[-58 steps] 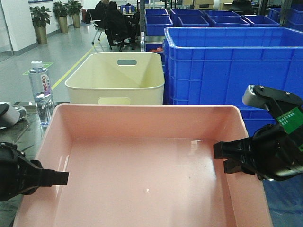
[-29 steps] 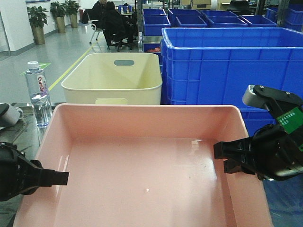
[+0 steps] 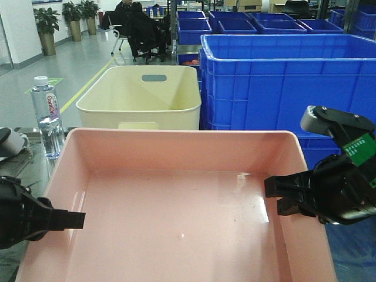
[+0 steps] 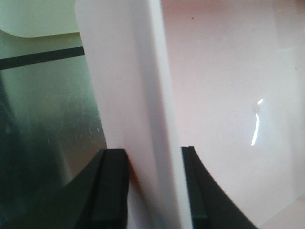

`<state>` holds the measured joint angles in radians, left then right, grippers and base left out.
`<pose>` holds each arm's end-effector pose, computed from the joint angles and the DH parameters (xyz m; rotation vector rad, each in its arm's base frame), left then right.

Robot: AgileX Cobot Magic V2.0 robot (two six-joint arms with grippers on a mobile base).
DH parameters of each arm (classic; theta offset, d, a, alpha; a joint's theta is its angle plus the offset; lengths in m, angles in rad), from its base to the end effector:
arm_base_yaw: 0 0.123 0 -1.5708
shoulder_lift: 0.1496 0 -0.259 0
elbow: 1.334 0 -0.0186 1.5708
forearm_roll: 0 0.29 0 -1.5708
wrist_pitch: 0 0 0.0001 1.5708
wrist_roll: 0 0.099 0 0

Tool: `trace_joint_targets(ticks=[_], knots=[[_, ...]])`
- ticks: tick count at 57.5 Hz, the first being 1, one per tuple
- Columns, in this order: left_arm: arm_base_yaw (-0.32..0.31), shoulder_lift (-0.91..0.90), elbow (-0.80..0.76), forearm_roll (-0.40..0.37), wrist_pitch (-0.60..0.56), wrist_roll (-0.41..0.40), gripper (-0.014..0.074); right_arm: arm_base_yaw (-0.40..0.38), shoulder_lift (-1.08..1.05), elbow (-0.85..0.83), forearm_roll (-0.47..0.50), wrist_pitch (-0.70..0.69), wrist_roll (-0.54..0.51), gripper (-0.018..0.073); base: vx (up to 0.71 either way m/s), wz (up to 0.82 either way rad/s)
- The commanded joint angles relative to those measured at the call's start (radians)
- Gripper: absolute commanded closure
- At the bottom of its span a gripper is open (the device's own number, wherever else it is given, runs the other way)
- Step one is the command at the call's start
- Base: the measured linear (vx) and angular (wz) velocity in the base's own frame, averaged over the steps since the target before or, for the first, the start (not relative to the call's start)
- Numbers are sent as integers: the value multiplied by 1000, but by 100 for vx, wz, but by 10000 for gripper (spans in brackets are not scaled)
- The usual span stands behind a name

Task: Grab pink bin and stack on right shelf
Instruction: 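Carry the bin toward the metal table beside the cream bin, then lower the pink bin onto the table and open both grippers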

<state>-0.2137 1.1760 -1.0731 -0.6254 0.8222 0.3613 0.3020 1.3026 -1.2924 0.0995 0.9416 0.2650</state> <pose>0.2781 -0.1038 0.3284 0.3656 2.2788 -0.6687 0.3043 0.1031 0.3460 -0.0099 2.4655 0.3750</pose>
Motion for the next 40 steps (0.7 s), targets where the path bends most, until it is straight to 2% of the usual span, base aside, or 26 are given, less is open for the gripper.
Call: trace_joint_targets(ticks=[1,8,23,29,34,40], knots=[[-8,-17,-30,-39,-23,24,601,-4,1,-39,40,-107,0,568,0,0],[-8,14,-26,8,-12,22,594,-4,55,-39,41,-101,0,564,0,0],[-8,129,-17,10,-8,-5,550,-4,162,-39,41,-93,2,525,0,0],[-8,167,-17,11,-11,-6,505,-4,195,-39,54,-85,6,470,0,0],[-8,196,-17,11,-11,-6,451,-4,219,-39,126,-73,4,400,0,0],[-8,212,-17,10,-9,-6,357,-4,237,-39,98,-83,-22,304,0,0]])
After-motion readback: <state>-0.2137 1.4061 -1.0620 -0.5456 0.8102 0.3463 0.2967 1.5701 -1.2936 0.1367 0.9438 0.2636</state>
